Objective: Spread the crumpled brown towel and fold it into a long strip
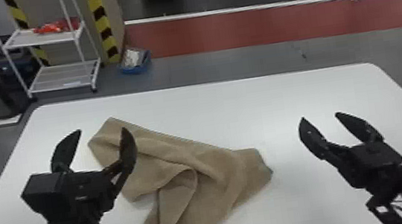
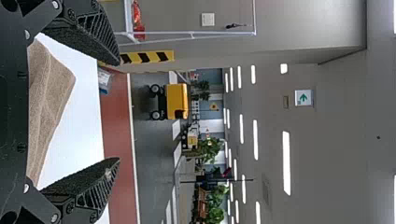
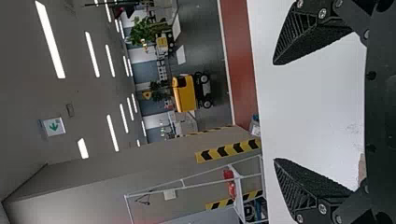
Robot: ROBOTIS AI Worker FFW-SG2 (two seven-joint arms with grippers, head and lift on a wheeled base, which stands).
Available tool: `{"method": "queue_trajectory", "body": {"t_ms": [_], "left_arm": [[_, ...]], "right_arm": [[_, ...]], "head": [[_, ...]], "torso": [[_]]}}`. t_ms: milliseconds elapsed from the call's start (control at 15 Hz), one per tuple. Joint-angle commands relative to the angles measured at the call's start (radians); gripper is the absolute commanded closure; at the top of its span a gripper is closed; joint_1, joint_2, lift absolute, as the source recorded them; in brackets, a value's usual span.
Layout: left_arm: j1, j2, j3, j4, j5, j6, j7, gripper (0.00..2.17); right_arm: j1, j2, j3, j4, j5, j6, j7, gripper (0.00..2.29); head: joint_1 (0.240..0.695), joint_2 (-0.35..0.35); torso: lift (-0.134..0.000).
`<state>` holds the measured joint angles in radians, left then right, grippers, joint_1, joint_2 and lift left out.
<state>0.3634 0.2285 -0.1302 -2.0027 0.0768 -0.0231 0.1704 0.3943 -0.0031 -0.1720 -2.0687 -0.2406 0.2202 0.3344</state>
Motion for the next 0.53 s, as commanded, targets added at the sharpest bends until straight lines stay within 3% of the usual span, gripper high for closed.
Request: {"method": "queue_trajectory", "body": {"t_ms": [0, 467], "left_arm": [[-0.001, 0.0, 0.001, -0.002, 0.0, 0.013, -0.002, 0.17], [-0.001, -0.001, -0.002, -0.019, -0.003, 0.026, -0.002, 0.18]], "right_arm": [[0.0, 0.004, 0.0, -0.001, -0.003, 0.0, 0.0, 0.16], [0.006, 0.004, -0.004, -0.004, -0.012, -0.009, 0.0, 0.16]], "head": [[0.695, -0.029], [0.695, -0.034]], "torso": [[-0.123], [-0.123]]}}
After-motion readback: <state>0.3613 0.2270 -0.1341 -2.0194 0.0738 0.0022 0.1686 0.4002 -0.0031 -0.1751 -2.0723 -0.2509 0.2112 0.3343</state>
